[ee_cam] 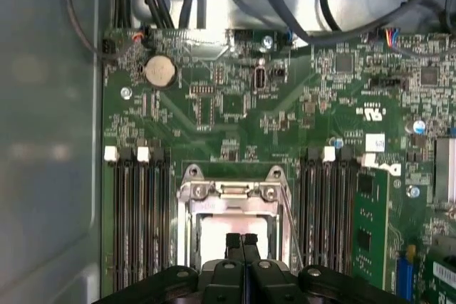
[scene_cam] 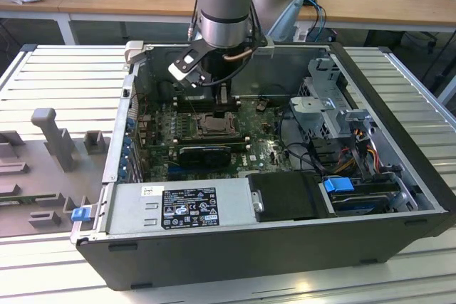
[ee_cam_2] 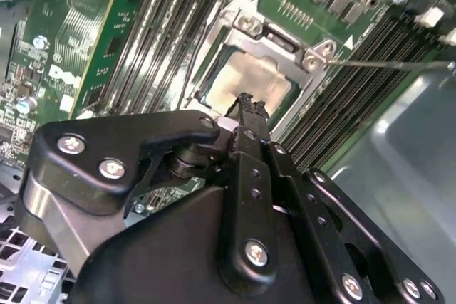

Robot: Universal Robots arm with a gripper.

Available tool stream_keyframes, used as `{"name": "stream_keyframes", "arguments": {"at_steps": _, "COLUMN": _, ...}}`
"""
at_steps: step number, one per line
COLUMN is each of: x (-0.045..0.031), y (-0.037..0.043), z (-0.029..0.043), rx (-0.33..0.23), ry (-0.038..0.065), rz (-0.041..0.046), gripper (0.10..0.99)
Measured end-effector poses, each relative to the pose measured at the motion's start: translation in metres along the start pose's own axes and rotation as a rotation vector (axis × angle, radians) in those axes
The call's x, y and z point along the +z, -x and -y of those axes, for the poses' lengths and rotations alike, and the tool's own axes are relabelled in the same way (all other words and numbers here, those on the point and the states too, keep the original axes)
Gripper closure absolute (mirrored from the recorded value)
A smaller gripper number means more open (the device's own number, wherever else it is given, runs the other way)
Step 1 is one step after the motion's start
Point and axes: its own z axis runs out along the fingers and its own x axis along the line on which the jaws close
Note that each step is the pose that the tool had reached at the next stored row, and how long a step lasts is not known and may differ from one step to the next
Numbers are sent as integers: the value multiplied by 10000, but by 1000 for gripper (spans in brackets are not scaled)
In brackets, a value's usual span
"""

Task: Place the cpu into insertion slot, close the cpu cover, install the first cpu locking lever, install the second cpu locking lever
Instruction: 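Close the cpu cover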

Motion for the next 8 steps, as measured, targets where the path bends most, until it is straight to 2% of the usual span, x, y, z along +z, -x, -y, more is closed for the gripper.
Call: {"name": "stream_keyframes", "arguments": {"at_steps": 8, "x": -1, "y": 0, "z": 44, "rx": -1, "ry": 0, "rz": 1, "gripper": 980}}
